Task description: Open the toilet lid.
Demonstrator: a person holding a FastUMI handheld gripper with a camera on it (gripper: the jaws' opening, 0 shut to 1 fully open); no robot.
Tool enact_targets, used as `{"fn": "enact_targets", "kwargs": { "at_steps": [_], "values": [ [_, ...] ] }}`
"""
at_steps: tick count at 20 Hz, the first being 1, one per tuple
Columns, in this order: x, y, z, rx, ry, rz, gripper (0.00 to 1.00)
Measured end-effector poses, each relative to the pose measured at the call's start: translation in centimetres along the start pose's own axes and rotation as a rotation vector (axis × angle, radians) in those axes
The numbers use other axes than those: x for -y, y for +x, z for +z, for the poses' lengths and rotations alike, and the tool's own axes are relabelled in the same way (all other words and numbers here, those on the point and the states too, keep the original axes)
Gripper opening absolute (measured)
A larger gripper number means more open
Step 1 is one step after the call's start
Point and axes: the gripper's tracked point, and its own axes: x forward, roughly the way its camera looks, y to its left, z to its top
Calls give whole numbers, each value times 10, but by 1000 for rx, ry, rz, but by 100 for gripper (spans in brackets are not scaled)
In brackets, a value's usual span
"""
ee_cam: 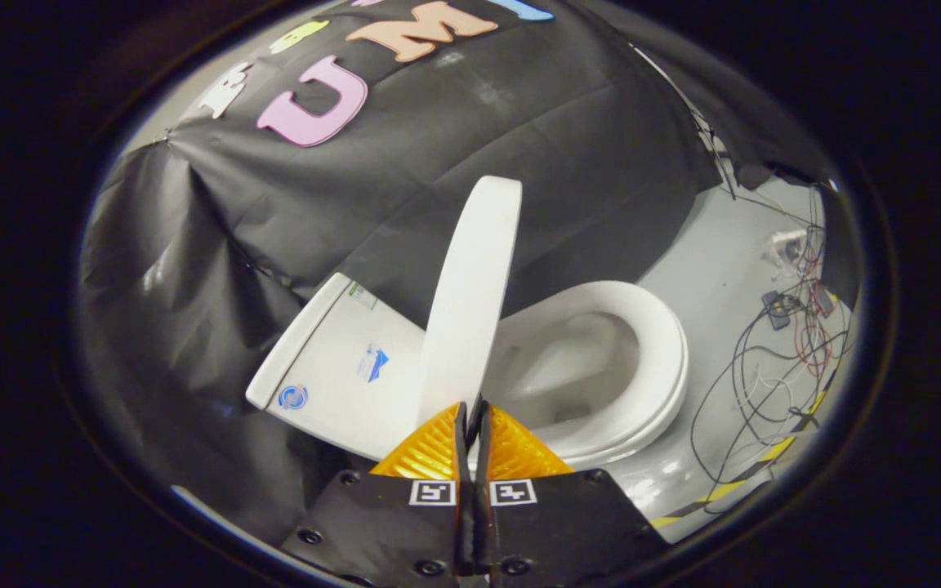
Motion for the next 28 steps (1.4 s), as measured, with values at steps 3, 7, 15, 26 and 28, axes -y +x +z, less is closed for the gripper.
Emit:
{"fn": "enact_targets", "kwargs": {
  "at_steps": [3, 7, 15, 26, 28],
  "values": [
    [-9, 0, 4, 21, -46, -28, 1],
    [-27, 0, 9, 63, -104, -50, 1],
    [-50, -3, 15, 98, -155, -55, 1],
    [-85, 7, 17, 134, -249, -41, 1],
    [-92, 9, 17, 143, -290, -44, 1]
  ]
}}
